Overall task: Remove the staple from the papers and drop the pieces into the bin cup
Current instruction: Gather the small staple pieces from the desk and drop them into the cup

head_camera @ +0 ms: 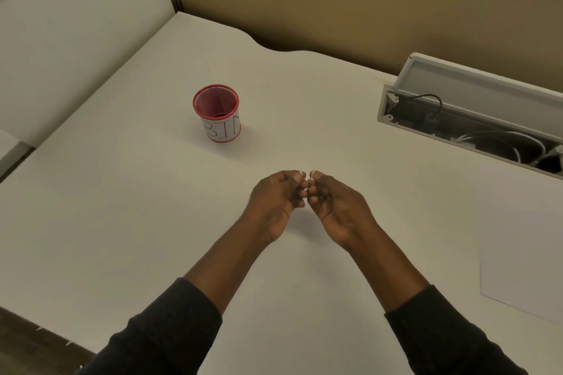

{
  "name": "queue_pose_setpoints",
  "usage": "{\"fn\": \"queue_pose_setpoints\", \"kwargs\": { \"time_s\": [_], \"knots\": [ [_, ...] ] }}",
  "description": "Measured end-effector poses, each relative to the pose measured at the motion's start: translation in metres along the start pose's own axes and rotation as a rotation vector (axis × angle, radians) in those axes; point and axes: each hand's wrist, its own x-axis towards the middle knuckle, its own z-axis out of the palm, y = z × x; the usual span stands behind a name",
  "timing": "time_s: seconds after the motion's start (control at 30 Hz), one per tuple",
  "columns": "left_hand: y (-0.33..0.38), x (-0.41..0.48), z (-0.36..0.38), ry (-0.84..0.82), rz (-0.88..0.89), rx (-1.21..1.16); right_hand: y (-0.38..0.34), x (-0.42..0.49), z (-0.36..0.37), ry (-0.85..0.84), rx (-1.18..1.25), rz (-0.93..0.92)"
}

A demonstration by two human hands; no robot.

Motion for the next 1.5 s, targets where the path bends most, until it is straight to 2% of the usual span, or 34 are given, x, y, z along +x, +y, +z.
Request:
{"fn": "queue_pose_setpoints", "kwargs": {
  "time_s": [0.2, 0.37, 0.43, 0.53, 0.63, 0.73, 0.97, 1.3, 1.5],
  "knots": [
    [0.088, 0.026, -0.028, 0.092, 0.160, 0.008, -0.030, 0.045, 0.097, -0.163, -0.086, -0.062],
    [0.153, 0.055, -0.059, 0.292, 0.201, 0.191, -0.052, 0.077, 0.175, -0.198, -0.276, -0.090],
    [0.169, 0.072, -0.076, 0.385, 0.214, 0.340, -0.053, 0.095, 0.196, -0.124, -0.491, -0.123],
    [0.184, 0.092, -0.091, 0.506, 0.229, 0.671, -0.051, 0.122, 0.215, -0.009, -0.990, -0.295],
    [0.190, 0.099, -0.093, 0.552, 0.188, 0.911, -0.050, 0.133, 0.225, -0.004, -1.435, -0.450],
    [0.190, 0.101, -0.090, 0.547, 0.171, 1.075, -0.046, 0.136, 0.228, -0.031, -1.636, -0.517],
    [0.187, 0.111, -0.092, 0.538, 0.226, 1.350, -0.042, 0.133, 0.229, -0.056, -1.750, -0.639],
    [0.176, 0.110, -0.095, 0.534, 0.304, 1.375, -0.041, 0.128, 0.221, -0.042, -1.762, -0.695],
    [0.169, 0.108, -0.090, 0.612, 0.374, 1.461, -0.048, 0.115, 0.217, -0.035, -1.701, -0.734]
  ]
}}
